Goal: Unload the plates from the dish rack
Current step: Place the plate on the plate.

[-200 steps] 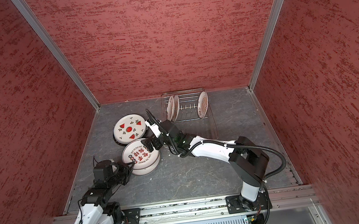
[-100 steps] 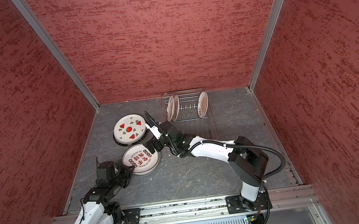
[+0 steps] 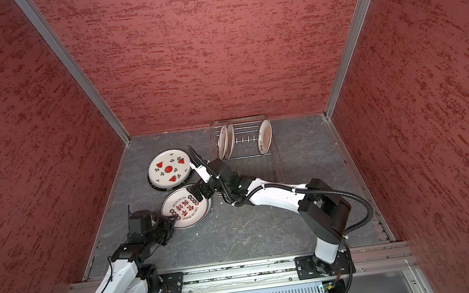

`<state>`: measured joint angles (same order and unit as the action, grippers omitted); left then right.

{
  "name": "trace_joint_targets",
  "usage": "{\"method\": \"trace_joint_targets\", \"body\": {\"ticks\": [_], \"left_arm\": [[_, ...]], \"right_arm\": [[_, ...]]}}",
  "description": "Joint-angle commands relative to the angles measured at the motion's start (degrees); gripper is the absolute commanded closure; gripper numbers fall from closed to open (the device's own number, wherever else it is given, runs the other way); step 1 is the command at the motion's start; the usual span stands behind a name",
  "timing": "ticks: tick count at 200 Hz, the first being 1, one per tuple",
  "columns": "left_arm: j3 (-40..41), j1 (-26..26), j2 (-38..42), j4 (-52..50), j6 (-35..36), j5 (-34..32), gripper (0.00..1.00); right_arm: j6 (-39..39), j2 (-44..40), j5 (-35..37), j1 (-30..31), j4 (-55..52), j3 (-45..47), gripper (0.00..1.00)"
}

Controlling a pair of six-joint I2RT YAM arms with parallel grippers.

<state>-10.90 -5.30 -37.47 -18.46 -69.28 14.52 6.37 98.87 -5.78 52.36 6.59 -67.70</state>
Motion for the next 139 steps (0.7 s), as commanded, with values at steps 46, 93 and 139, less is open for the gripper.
{"method": "trace_joint_targets", "body": {"ticks": [46,93,139], "left_arm": [[-0.13,-0.96,3.08,-0.51,0.12,-4.26,0.42],[-2.04,-4.62,3.73,-3.05,1.25,-9.53,0.36],[-4.09,-6.21,2.35,-5.39,2.65,-11.44,0.42]], "right_arm": [[-1.24,-1.79,1.24,0.46,2.03,1.17,0.02],[-0.94,-2.32,3.23,0.46,3.82,2.26,0.02],[-0.66,-3.67,5.17,0.46,5.84,3.84,0.02]]}}
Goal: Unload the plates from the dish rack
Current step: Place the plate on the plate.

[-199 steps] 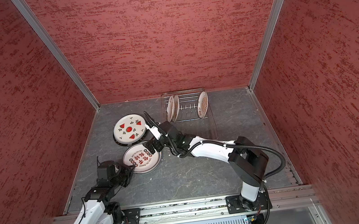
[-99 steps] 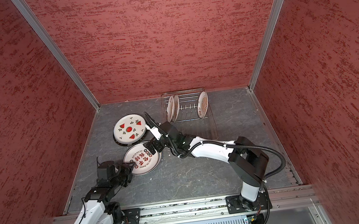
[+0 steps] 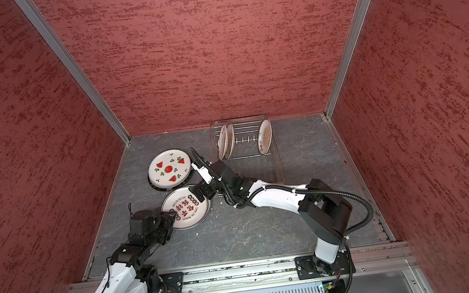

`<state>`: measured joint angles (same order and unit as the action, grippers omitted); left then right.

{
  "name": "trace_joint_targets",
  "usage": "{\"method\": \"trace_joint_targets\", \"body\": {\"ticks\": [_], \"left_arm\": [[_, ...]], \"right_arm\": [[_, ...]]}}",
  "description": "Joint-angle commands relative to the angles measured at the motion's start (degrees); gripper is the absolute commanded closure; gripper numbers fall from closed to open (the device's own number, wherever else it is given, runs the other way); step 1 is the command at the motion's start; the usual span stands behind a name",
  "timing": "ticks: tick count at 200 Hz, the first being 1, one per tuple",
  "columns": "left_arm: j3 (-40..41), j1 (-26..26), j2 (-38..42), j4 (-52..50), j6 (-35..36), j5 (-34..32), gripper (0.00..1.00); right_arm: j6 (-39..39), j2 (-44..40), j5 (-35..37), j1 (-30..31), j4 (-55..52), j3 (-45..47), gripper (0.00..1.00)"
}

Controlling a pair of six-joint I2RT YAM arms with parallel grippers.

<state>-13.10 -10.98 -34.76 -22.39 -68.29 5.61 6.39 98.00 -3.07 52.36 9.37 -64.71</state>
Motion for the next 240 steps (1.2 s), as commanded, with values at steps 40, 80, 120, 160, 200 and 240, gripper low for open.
{"method": "trace_joint_targets", "body": {"ticks": [40,80,120,160,200,240], "left_arm": [[-3.65,-2.70,-1.25,-3.56,2.41,-6.98,0.41],[-3.98,-3.08,-1.59,-4.10,3.33,-8.45,0.46],[-4.48,-3.42,-3.11,-3.98,3.54,-8.93,0.55],[-4.93,-4.75,-3.41,-5.11,2.27,-10.61,0.54],[-4.04,-4.67,-0.63,-5.69,1.47,-11.94,0.52],[-3.96,-4.66,-1.79,-4.56,1.67,-11.45,0.53]], "right_arm": [[-0.49,-3.69,2.64,0.46,4.47,2.13,0.02],[-0.53,-3.73,2.81,0.46,4.26,2.28,0.02],[-0.33,-4.42,3.34,0.46,4.59,2.91,0.02],[0.17,-4.74,3.49,0.46,5.66,3.69,0.02],[0.37,-5.40,4.27,0.46,6.34,4.65,0.02],[0.42,-6.15,4.63,0.46,7.68,5.99,0.02]]}}
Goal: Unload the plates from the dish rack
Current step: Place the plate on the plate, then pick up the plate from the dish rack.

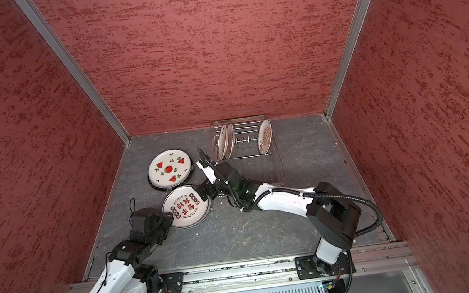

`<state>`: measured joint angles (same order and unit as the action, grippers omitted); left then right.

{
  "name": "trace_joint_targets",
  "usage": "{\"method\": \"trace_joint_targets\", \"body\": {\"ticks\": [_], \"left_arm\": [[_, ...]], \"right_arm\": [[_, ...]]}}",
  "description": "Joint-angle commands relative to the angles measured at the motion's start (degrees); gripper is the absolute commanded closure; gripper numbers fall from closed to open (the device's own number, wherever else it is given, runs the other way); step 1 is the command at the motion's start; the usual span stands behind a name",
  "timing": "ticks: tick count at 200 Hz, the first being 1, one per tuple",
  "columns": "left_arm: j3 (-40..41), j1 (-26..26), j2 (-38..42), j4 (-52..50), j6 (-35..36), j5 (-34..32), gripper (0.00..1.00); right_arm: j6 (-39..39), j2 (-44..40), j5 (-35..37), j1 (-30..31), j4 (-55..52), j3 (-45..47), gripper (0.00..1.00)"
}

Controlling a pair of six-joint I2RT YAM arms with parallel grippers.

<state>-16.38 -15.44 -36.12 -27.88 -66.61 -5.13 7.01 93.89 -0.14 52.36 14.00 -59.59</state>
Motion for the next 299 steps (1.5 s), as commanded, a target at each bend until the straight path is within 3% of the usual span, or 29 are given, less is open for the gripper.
{"method": "trace_joint_targets", "body": {"ticks": [1,100,124,161,208,234,255,275,299], "left_arm": [[-0.68,-0.20,-0.48,0.96,-0.06,-0.61,0.53],[-1.11,-1.17,-1.18,0.17,-0.67,-2.95,0.44],[-1.30,-1.08,0.73,-1.72,-0.80,-4.54,0.35],[-1.92,-1.16,7.22,-3.20,1.26,-4.63,0.00],[-6.40,-1.34,11.08,-5.23,6.56,-6.77,0.01],[-9.13,-2.00,9.54,-0.20,11.15,-3.99,0.00],[-8.82,-3.01,6.81,12.40,15.48,4.87,0.01],[-10.96,-5.40,-0.14,23.36,20.17,12.98,0.01],[-16.54,-9.72,-9.84,30.71,25.51,16.82,0.00]], "right_arm": [[-0.17,-2.00,1.71,0.46,3.05,0.88,0.02],[0.49,-2.89,2.83,0.46,4.08,2.18,0.02],[2.93,-4.10,5.42,0.38,4.28,2.63,0.02],[9.00,-6.43,8.39,-1.46,4.95,2.45,0.01],[15.19,-7.49,7.90,-6.92,-1.72,-2.72,0.01],[15.01,-8.45,4.51,-9.76,-1.69,-3.48,0.01],[14.24,-8.85,2.15,-12.23,-1.65,-4.32,0.01],[13.92,-8.77,0.97,-14.21,-2.50,-5.71,0.03],[11.09,-6.97,0.05,-15.18,-4.75,-8.80,0.03]]}}
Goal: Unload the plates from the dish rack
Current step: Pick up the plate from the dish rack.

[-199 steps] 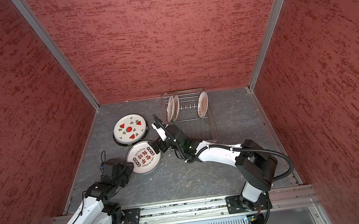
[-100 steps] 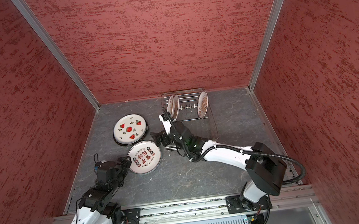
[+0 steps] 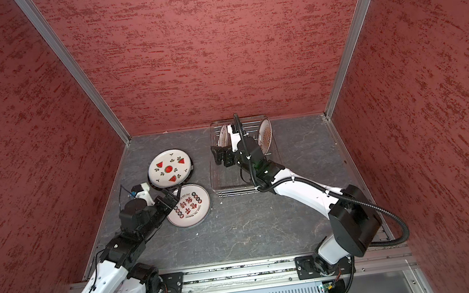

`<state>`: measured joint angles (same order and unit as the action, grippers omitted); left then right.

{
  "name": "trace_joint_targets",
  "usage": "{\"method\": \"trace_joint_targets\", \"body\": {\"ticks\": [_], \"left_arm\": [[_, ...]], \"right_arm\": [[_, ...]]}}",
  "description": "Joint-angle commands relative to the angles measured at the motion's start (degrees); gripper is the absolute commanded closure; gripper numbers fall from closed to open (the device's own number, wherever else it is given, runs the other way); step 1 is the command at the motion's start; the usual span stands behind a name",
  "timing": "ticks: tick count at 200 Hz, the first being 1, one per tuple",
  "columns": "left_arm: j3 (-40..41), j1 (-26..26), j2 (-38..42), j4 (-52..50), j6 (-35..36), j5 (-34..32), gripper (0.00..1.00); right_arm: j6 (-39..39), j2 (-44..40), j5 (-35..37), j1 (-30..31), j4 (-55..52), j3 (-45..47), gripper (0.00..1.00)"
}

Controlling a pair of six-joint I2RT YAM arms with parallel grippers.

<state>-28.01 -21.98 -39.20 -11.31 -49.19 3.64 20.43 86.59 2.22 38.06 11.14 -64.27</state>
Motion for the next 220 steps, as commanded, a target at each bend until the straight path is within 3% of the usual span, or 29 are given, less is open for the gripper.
{"method": "trace_joint_targets", "body": {"ticks": [1,37,66,87,146,173,191,202,220], "left_arm": [[-5.11,-3.35,-7.16,14.48,8.25,8.14,0.01],[-10.62,-5.88,-19.18,24.25,8.83,10.24,0.01],[-12.41,-3.98,-27.04,32.22,4.51,13.35,0.01],[-12.87,-2.76,-30.44,35.31,2.53,13.77,0.01],[-12.03,-2.68,-33.05,37.11,4.01,13.39,0.01],[-11.33,-1.59,-33.86,40.70,3.01,15.07,0.01],[-10.47,-3.67,-32.81,39.43,4.94,8.99,0.01],[-10.05,-4.68,-32.56,39.99,5.58,8.80,0.01],[-10.76,-4.28,-33.83,40.58,4.87,11.53,0.00]], "right_arm": [[-2.37,0.51,-2.27,-0.88,-2.03,-4.29,0.03],[-2.10,4.49,-1.28,-2.48,-2.52,-8.03,0.03],[-1.12,9.70,-2.87,-3.74,-3.73,-13.25,0.10],[-0.92,14.47,0.45,-3.79,-7.16,-19.03,0.14],[-0.21,24.11,12.61,-3.70,-13.58,-29.30,0.41],[0.00,26.32,16.29,-3.52,-15.53,-32.01,0.45],[0.16,27.73,15.47,-3.52,-16.27,-33.81,0.46],[0.57,28.91,15.58,-3.52,-17.24,-35.15,0.47],[0.99,31.19,16.73,-3.52,-19.32,-38.17,0.56]]}}
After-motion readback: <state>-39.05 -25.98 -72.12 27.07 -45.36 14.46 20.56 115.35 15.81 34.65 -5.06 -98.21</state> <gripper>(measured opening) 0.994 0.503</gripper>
